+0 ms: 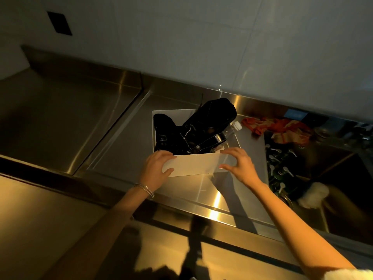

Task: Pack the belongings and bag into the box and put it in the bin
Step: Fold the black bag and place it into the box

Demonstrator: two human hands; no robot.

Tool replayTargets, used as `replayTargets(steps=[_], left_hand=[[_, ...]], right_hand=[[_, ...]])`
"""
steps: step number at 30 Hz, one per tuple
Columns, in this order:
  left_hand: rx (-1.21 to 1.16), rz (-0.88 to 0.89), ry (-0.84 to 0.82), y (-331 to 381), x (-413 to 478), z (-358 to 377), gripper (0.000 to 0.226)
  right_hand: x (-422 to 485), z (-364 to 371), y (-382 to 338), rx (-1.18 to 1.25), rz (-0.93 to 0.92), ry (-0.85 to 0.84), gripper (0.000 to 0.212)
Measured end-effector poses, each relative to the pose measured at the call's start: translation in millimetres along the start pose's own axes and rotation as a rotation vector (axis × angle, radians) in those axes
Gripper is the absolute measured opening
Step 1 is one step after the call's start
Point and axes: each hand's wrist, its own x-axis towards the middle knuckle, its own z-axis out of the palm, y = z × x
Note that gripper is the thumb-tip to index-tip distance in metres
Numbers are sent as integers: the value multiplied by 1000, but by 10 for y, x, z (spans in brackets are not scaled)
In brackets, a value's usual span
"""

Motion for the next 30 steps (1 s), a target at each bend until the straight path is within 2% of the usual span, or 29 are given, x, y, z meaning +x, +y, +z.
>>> replayTargets(steps=[2,5,9,13,19,23,30], left_hand=[[23,-24,10,32,10,13,37],[96,-61,3,134,53,29,36],[221,-55,-4,195,98,104,42],[469,7,12,185,110,217,50],[677,43,2,196,173,283,53],[704,52,25,207,193,323,52],[568,24,143,253,248,271,49]], right_hand=[[9,-30,0,-90,-27,-14,48],[51,-7,-27,-263,-130,51,47],[100,89,-86,-292,-172,60,49],[134,195,-17,-431,-219,52,53],[169,262,82,-534,-265,130,56],[190,274,135,-593,-287,178,51],[249,184,109,-443,-297,254,45]])
